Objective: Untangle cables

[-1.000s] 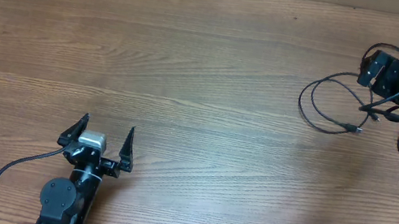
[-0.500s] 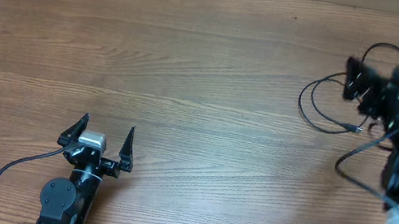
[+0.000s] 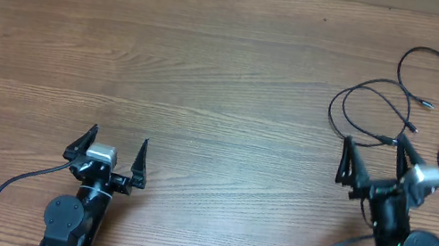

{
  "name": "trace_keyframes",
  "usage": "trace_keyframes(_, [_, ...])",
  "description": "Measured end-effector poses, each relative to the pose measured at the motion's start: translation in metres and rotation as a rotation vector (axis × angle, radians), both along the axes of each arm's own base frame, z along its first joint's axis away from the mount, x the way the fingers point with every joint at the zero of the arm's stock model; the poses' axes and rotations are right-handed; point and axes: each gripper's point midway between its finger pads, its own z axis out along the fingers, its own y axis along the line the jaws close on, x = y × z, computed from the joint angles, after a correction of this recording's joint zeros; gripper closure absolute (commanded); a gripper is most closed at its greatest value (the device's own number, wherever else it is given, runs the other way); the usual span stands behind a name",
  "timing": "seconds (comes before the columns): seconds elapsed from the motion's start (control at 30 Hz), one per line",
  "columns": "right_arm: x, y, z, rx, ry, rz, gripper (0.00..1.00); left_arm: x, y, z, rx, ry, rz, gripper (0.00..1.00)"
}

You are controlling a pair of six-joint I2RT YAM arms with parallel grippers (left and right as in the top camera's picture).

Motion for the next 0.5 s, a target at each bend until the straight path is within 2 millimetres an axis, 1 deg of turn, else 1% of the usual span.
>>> trace_keyframes(0.1, [-0.009,0.000,-0.015,0.008,-0.002,-0.011,0.00,0.000,0.000,0.000,0.000,0.000,0.000,0.00])
trace_keyframes(0.33, [-0.014,-0.001,-0.060,0.042,0.178,-0.026,0.00,0.000,0.000,0.000,0.000,0.000,0.000,0.00])
trace_keyframes(0.4, [-0.015,-0.002,-0.066,0.046,0.205,-0.029,0.00,0.000,0.000,0.000,0.000,0.000,0.000,0.00])
trace_keyframes(0.43, [-0.018,-0.002,-0.075,0.050,0.241,-0.036,0.00,0.000,0.000,0.000,0.000,0.000,0.000,0.00])
trace_keyframes(0.5, [-0.023,-0.002,-0.083,0.046,0.270,-0.042,0.00,0.000,0.000,0.000,0.000,-0.002,0.000,0.00])
